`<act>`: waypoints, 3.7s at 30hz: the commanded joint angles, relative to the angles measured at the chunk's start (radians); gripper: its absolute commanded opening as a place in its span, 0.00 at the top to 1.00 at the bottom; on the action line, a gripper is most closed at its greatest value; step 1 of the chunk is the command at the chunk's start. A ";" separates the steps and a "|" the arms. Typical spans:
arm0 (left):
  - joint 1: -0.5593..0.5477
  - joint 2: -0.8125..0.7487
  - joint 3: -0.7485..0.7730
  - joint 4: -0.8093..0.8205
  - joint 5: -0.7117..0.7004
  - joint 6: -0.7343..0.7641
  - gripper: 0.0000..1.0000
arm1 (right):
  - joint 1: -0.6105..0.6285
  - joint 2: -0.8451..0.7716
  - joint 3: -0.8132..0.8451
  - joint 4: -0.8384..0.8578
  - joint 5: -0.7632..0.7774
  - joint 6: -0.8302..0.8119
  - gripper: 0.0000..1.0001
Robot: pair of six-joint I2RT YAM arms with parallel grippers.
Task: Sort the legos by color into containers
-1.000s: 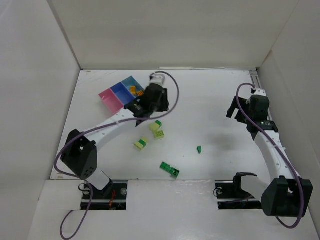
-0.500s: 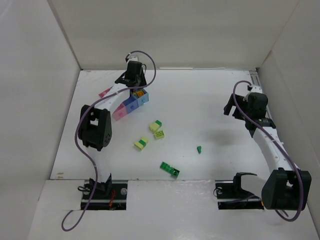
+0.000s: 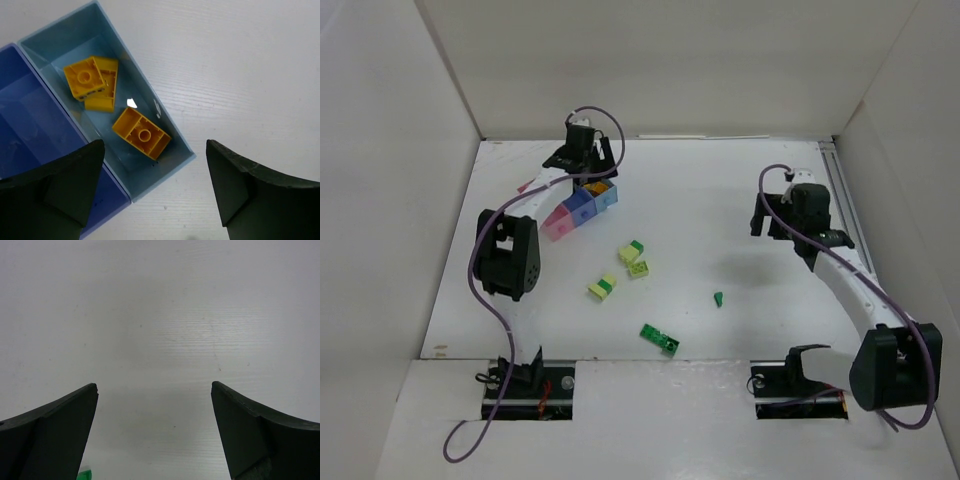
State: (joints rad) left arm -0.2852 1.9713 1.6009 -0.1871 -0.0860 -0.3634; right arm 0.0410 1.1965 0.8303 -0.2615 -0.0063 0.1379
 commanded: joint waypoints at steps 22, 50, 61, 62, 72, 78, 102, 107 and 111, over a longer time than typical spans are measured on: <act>-0.065 -1.012 -0.858 -0.097 0.049 -0.292 0.00 | 0.801 0.305 0.181 0.087 0.126 -0.279 0.08; -0.442 -0.724 -0.763 0.043 0.026 -0.287 0.00 | 0.643 0.064 -0.140 -0.316 0.181 0.302 0.17; -0.486 -0.624 -0.708 -0.025 -0.066 -0.305 0.00 | 0.571 0.130 -0.149 -0.199 0.131 0.247 0.43; -0.486 -0.624 -0.708 -0.034 -0.066 -0.305 0.00 | 0.571 0.130 -0.149 -0.190 0.131 0.247 0.43; -0.496 -0.572 -0.699 -0.046 -0.066 -0.315 0.00 | 0.562 0.183 -0.138 -0.133 0.086 0.197 0.69; -0.526 -0.551 -0.667 -0.066 -0.086 -0.315 0.00 | 0.562 0.097 -0.148 -0.133 0.065 0.166 0.93; -0.517 -0.770 -0.750 0.293 0.314 -0.258 0.00 | 0.573 -0.330 -0.165 0.248 -0.518 -0.273 0.95; -0.517 -0.749 -0.750 0.344 0.396 -0.249 0.01 | 0.603 -0.307 -0.155 0.294 -0.505 -0.294 0.94; -0.517 -0.772 -0.750 0.382 0.417 -0.249 0.06 | 0.603 -0.307 -0.155 0.303 -0.486 -0.304 0.94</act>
State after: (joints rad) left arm -0.8032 1.2312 0.8547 0.1059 0.2821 -0.6285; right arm 0.6365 0.8970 0.6510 -0.0391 -0.4908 -0.1398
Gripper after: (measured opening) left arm 0.952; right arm 0.278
